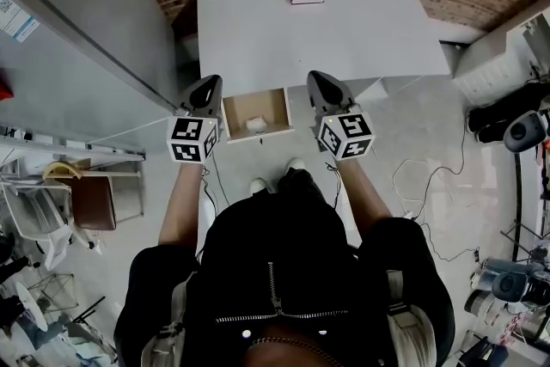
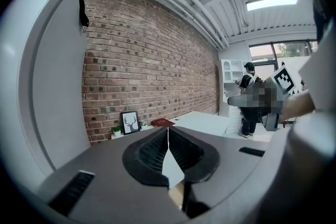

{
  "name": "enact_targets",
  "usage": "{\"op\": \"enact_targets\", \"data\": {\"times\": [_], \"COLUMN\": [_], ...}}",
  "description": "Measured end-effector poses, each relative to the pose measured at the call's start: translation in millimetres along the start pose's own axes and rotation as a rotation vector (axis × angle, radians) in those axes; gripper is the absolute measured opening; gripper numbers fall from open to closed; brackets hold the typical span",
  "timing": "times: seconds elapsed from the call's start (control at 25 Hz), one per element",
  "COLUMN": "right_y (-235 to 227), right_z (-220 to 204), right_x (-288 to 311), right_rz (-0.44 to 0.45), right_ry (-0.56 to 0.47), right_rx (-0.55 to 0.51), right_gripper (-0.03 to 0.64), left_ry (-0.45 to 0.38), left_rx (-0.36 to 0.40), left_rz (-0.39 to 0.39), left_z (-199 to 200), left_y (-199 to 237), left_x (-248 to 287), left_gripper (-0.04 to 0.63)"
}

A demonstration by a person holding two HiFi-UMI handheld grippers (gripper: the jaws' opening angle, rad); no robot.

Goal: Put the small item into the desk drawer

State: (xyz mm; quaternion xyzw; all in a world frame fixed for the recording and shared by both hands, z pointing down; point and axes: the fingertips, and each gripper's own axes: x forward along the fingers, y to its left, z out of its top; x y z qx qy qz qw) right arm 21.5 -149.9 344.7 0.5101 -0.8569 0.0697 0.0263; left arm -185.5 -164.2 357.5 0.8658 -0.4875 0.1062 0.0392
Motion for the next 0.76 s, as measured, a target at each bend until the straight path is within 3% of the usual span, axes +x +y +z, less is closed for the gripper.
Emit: {"op": "enact_targets", "data": {"times": [0.76], "right_y": [6.3], "right_z": [-10.1], "right_x": [14.4], "right_rz": [0.015], "right_ry": [0.028], "right_rx": [0.009], "right_gripper": [0.002], "left_ry": [0.017], "left_rx": [0.008], "left_rz": [-0.012], "left_z": [-9.0], "left_y": [4.6], "left_x": [7.2], "left_gripper": [0.023]}}
